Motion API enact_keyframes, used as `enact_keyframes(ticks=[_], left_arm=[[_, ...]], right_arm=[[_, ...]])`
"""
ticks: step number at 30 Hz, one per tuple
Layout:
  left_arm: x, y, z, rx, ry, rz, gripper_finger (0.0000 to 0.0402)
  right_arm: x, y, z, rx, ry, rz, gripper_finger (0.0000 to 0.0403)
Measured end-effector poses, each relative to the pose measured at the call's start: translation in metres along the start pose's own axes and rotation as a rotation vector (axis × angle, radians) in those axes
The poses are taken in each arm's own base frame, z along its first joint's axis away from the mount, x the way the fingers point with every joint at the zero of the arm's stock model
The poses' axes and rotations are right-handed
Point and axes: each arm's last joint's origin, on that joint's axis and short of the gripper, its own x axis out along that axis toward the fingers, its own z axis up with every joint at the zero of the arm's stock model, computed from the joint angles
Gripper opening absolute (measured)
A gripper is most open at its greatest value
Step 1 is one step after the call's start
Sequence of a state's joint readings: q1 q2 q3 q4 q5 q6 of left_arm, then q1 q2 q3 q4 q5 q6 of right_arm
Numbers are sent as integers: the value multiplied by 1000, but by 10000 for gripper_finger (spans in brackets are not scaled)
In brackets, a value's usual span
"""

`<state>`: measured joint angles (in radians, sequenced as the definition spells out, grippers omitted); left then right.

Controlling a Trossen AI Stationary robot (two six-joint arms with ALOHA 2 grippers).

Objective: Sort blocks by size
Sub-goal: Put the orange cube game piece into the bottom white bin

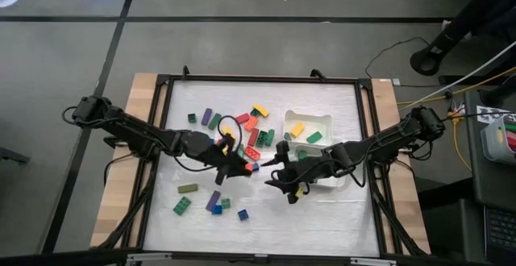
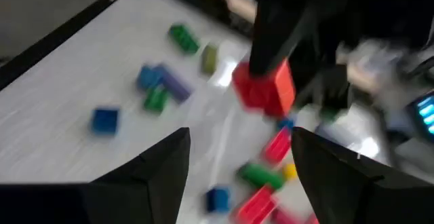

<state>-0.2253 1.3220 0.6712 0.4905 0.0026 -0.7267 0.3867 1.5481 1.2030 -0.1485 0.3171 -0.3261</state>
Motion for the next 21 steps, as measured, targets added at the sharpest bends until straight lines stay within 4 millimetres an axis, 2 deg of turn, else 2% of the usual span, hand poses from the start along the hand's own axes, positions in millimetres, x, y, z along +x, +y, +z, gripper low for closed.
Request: enact_keyframes(ticks=[6,10,21], left_arm=[[-1,-4,8,39,-124,-2,137],[-1,-7,11,44,-163,-19,138],[-2,-8,13,41,-183,-27,138]], right_arm=[[16,1,5,-103,-62,-115,253],[22,1,8,-113,-87,-202,253],[20,4,11,-129,-79,-264,253]])
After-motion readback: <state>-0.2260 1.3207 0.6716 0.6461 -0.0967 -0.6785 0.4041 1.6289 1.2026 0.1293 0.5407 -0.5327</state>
